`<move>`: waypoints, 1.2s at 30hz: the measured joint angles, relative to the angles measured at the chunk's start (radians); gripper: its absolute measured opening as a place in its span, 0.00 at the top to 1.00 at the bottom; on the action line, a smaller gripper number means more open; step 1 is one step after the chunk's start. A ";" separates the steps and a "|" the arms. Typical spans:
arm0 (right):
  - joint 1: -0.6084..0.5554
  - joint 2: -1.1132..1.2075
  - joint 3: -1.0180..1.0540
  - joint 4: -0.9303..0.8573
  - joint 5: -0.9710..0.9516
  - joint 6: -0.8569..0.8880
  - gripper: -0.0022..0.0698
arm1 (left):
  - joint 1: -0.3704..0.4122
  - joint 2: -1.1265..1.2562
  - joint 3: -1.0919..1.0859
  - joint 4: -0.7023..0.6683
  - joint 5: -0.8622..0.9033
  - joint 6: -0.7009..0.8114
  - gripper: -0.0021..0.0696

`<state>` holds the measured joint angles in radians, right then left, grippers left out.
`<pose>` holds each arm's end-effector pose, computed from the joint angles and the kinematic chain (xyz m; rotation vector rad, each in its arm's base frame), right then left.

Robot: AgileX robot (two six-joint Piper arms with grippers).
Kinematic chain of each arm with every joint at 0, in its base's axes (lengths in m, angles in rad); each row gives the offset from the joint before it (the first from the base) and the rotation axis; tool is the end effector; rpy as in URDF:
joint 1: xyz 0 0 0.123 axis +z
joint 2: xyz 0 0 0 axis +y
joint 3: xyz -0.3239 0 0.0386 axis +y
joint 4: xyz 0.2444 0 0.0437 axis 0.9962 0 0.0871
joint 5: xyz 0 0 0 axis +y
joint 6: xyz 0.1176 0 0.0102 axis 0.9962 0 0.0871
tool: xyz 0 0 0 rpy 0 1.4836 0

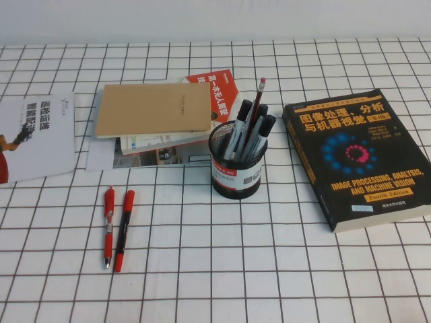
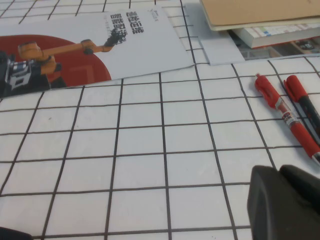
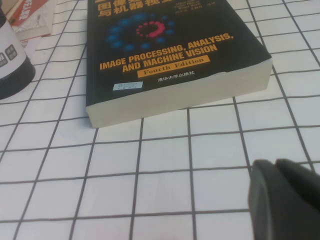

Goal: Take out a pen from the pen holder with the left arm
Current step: 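Take a marker out of the pen holder and lay it on the table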

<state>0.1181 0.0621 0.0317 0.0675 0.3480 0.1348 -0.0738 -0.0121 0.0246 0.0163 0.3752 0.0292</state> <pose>0.0366 0.0071 0.1613 0.0619 1.9306 0.2339 0.0333 -0.0018 0.1633 0.1064 1.8682 -0.0147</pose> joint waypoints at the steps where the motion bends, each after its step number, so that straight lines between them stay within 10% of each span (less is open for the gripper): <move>1: 0.000 0.000 0.000 0.000 0.000 0.000 0.99 | 0.000 0.000 0.000 0.000 0.000 0.000 0.97; 36: 0.000 0.000 0.000 0.000 0.000 0.000 0.99 | 0.000 0.000 0.000 0.017 -0.005 0.000 0.97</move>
<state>0.1181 0.0621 0.0317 0.0675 0.3480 0.1348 -0.0738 -0.0121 0.0246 0.0328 0.3701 0.0292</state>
